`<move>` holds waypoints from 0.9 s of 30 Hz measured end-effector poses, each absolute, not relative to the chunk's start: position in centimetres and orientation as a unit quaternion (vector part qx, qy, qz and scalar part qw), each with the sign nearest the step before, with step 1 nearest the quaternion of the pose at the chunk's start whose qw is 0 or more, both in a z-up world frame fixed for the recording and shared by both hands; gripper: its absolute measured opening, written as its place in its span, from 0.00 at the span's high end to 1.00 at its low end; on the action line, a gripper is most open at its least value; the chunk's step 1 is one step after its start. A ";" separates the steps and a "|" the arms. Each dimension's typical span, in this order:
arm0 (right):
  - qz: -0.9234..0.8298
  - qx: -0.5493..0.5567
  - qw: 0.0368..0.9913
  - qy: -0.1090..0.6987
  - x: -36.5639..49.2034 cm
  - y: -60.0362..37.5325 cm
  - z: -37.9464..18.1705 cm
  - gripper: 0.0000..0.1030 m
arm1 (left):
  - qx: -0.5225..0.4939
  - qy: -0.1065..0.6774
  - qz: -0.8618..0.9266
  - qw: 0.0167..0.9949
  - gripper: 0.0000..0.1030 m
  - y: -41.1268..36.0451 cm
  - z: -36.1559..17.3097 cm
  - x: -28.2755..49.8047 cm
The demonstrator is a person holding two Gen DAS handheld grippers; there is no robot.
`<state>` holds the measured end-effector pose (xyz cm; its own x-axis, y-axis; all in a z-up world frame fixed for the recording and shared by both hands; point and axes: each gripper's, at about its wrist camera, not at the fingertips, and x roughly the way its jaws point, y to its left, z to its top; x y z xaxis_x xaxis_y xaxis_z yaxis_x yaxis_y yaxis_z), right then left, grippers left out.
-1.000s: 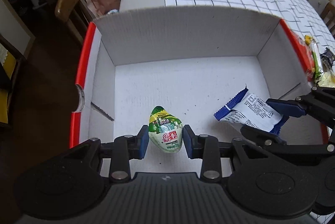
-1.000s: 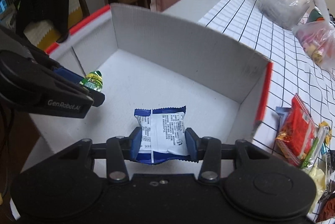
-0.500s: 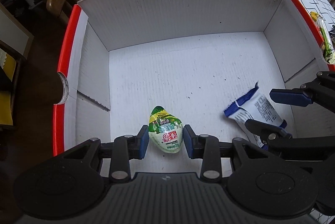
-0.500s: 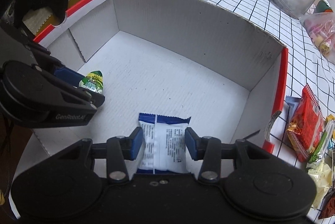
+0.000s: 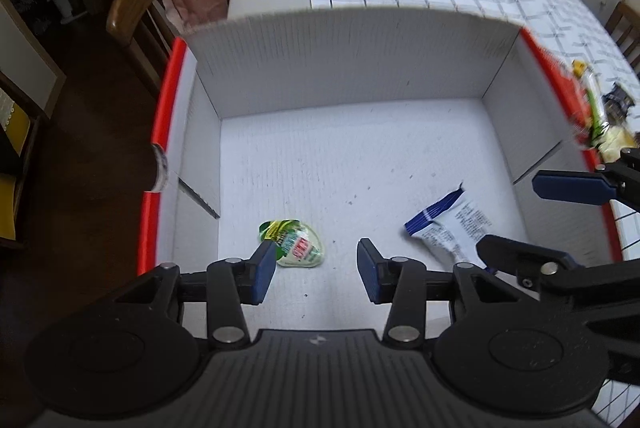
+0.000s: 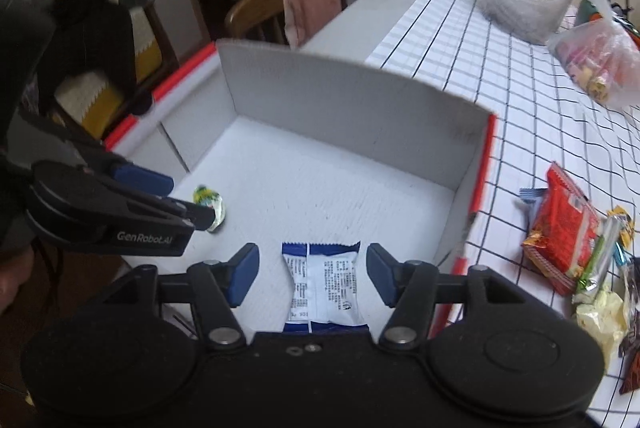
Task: Organize snacks
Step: 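Withdraw both open grippers from the box back to the snack pile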
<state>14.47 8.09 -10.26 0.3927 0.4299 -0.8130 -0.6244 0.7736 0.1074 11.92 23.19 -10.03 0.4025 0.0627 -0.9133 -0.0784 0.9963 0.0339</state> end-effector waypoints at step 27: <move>0.253 -0.013 0.897 0.362 9.9 -6.4 -2.9 0.04 | 0.000 0.402 -0.027 0.915 0.30 12.3 -1.3 8.2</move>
<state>9.90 -6.44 -2.87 0.6103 0.4436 -0.6563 -0.4629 0.8720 0.1590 8.18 12.29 -1.33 0.6755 -0.0487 -0.7358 0.0489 0.9986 -0.0212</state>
